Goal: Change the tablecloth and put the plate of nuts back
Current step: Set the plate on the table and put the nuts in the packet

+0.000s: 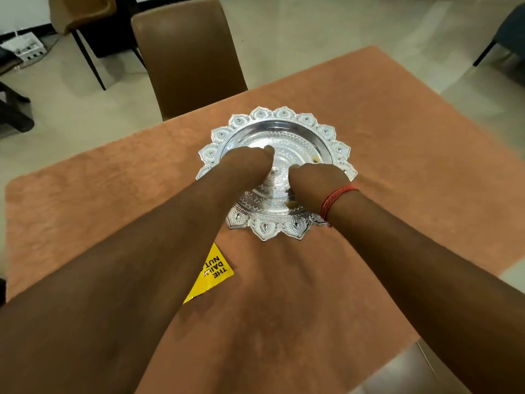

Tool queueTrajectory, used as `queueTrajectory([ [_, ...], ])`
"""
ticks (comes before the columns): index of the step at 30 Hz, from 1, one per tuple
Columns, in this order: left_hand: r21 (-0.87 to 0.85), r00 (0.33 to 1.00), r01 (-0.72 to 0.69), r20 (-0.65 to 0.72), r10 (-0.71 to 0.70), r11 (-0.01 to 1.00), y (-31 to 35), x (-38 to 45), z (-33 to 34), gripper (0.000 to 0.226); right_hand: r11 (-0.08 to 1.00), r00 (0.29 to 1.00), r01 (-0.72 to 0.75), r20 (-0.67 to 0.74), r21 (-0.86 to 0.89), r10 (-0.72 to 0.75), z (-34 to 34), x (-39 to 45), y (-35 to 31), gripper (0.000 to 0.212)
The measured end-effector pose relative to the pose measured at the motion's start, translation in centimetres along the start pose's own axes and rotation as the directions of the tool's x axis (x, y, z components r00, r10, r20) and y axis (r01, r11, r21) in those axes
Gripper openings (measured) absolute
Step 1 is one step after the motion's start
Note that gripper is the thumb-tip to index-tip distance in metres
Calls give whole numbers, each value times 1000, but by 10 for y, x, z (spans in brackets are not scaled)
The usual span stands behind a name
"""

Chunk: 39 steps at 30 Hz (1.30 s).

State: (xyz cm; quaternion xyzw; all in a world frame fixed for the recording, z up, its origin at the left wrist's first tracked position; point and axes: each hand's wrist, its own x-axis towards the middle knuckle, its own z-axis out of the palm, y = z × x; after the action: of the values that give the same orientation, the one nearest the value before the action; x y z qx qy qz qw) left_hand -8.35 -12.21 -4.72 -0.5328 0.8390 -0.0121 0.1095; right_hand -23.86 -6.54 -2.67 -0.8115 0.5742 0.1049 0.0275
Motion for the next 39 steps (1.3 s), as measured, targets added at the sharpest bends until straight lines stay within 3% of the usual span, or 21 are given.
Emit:
queueTrajectory([
  [9,-5,999,13,53,-13,1000,-1,-7,-4,31,998,991,-11,135,60,3,-6,5,2,42],
  [13,-41,999,16,29,-15,999,-2,-17,-4,28,992,985,3,173,129,-26,-8,7,0,22],
  [15,-110,1000,2,-20,-5,994,-2,-23,-5,26,988,985,21,168,153,-46,-8,8,-6,16],
  [17,-316,993,36,-98,-70,948,-1,-31,-9,19,986,987,39,146,164,-63,-9,9,-15,14],
  [19,-673,953,108,-139,-269,732,2,-46,-12,24,981,991,58,106,187,-79,-9,10,-28,11],
  [21,-951,866,128,-32,-499,282,4,-69,-11,27,975,990,86,95,207,-107,-8,9,-43,12],
  [23,-963,787,68,212,-580,-260,5,-98,-7,29,964,981,113,125,241,-147,-8,8,-57,19],
  [24,-890,766,19,305,-566,-455,5,-113,-3,31,957,979,126,126,260,-163,-8,8,-62,21],
  [25,-818,748,-16,371,-550,-575,6,-126,0,33,950,978,135,116,282,-173,-9,7,-65,21],
  [27,-698,716,-22,488,-499,-715,8,-145,8,37,933,978,127,113,335,-174,-12,6,-67,19],
  [30,-558,692,59,620,-369,-828,13,-160,13,39,918,973,106,150,382,-175,-19,3,-66,26],
  [36,-347,744,142,655,-131,-927,16,-174,12,40,927,965,52,220,372,-143,-27,-12,-70,25],
  [39,-267,775,139,629,-63,-954,16,-188,13,41,887,993,8,103,461,-62,-37,-25,-78,25],
])
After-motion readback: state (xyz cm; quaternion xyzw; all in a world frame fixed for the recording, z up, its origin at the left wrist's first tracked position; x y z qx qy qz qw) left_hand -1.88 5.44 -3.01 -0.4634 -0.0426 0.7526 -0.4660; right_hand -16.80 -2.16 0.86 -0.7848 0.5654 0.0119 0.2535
